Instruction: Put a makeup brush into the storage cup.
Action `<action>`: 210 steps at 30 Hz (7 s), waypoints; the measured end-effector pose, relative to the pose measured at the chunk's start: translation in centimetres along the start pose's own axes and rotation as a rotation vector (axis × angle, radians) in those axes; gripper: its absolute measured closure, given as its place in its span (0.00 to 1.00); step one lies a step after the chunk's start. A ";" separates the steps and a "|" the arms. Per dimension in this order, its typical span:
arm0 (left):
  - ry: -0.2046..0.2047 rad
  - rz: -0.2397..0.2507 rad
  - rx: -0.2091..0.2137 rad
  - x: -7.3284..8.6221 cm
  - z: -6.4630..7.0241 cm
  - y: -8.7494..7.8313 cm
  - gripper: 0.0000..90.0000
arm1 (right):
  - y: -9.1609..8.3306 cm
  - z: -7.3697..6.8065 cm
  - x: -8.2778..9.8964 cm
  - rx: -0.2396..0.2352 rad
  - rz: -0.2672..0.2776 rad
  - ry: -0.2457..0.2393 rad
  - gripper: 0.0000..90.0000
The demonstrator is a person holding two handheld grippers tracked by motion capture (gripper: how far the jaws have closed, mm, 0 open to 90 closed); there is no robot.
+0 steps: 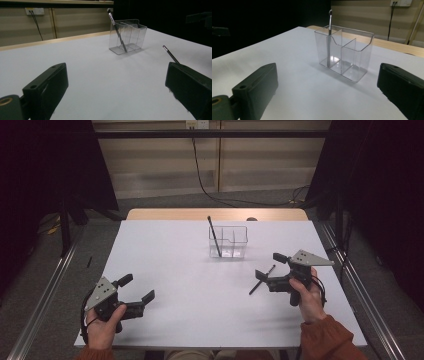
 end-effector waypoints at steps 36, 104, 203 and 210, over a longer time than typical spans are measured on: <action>0.004 0.002 0.005 0.4 0.3 -0.5 0.05 | -6.1 1.3 5.4 0.096 0.018 0.056 0.01; 0.020 -0.019 0.005 0.4 0.5 -0.3 0.04 | 2.5 4.5 -3.8 -0.002 -0.212 -0.121 0.08; 0.040 -0.042 0.017 0.6 0.6 0.3 0.04 | 8.4 7.0 0.6 -0.206 -1.140 -0.618 0.83; 0.041 -0.044 0.017 0.6 0.5 0.3 0.04 | 8.5 6.9 0.6 -0.217 -1.136 -0.633 0.91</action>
Point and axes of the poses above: each handheld gripper's, and its own axes: y roughly forward along the jaws, x roughly out of its underside, z roughly to its right, the point moved 4 cm from there along y, roughly forward along the jaws, and after that the axes turned 14 degrees about -z, right-handed, at the moved point
